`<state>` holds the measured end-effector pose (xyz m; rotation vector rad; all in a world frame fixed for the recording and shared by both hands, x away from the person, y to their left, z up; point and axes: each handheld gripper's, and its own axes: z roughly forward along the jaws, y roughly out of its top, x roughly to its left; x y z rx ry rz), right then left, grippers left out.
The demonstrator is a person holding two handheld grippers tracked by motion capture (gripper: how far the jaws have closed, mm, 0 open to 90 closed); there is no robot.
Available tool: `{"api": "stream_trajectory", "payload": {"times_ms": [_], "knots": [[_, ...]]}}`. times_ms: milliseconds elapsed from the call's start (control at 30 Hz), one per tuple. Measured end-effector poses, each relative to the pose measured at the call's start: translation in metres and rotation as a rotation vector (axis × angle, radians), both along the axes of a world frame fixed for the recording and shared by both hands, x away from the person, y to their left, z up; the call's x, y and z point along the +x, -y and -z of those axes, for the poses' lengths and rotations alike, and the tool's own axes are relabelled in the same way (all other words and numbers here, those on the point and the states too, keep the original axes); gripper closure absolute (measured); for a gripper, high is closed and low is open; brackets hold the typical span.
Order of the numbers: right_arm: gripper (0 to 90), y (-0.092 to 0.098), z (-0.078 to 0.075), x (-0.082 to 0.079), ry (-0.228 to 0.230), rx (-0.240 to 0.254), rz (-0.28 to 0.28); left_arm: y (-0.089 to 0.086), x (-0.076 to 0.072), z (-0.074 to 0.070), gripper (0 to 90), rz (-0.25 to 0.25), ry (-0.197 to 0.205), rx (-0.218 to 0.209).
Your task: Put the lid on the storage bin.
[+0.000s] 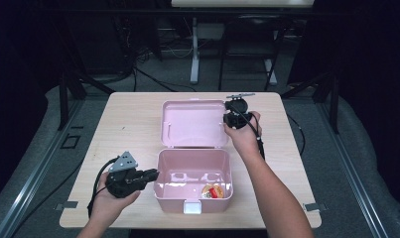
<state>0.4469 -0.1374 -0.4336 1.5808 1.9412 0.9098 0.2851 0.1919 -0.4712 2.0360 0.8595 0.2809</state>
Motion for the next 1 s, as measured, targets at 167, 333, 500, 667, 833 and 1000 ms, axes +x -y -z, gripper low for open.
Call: {"api": "stream_trajectory", "payload": {"times_ms": [167, 333, 500, 667, 833, 1000], "knots": [[86.1, 0.001, -0.004, -0.004, 0.017, 0.010, -0.001, 0.000, 0.000, 0.000, 81.8, 0.000, 0.001, 0.001], [86.5, 0.002, -0.008, -0.009, 0.036, 0.019, -0.003, 0.000, 0.000, 0.000, 81.8, -0.002, 0.002, 0.000], [86.8, 0.002, -0.012, -0.013, 0.055, 0.024, -0.009, 0.000, 0.000, 0.000, 81.8, 0.000, -0.003, 0.004], [87.2, 0.003, -0.015, -0.017, 0.072, 0.037, -0.008, 0.001, 0.000, 0.000, 81.7, -0.002, -0.001, 0.004], [87.2, 0.003, -0.018, -0.021, 0.082, 0.040, -0.012, 0.001, -0.001, 0.000, 81.7, -0.002, -0.001, 0.004], [87.3, 0.003, -0.021, -0.026, 0.099, 0.043, -0.016, 0.001, 0.000, 0.000, 81.7, -0.002, -0.002, 0.004]]}}
